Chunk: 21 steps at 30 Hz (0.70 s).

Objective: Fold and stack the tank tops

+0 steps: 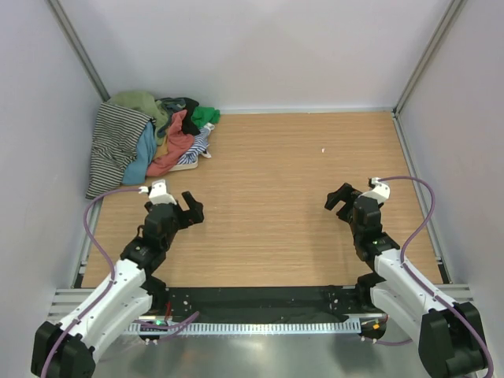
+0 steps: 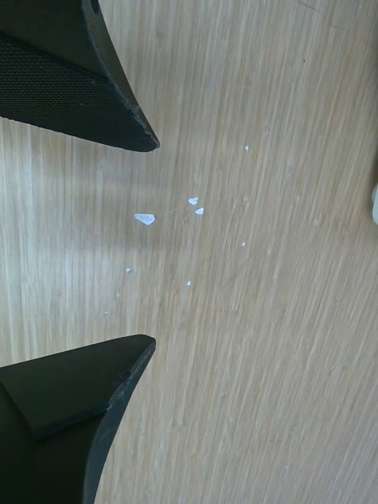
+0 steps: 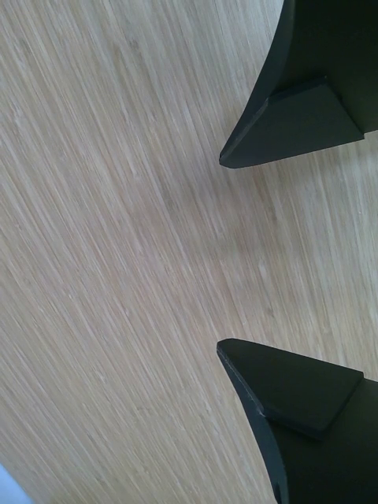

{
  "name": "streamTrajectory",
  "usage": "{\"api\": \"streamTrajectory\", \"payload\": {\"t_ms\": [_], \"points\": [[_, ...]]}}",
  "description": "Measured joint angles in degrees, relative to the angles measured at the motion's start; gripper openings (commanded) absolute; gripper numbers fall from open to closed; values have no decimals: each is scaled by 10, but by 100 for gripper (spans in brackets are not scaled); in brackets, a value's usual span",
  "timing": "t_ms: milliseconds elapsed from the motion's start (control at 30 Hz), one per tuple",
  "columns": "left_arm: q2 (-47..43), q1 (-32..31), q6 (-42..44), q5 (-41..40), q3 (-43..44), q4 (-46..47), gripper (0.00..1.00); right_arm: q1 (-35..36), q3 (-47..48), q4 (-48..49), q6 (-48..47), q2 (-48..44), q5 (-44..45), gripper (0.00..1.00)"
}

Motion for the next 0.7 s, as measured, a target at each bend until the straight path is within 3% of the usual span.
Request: {"api": "streamTrajectory", "payload": {"t_ms": [167,367,700], "points": [[9,0,-16,-35,3,-9,100,0,0,1,1,0,0,96],[70,11,-118,-114,84,-92,100,0,0,5,1,0,-6,95],[266,190,-214,-127,372,-170,99,0,0,14,1,3,-24,93]]}}
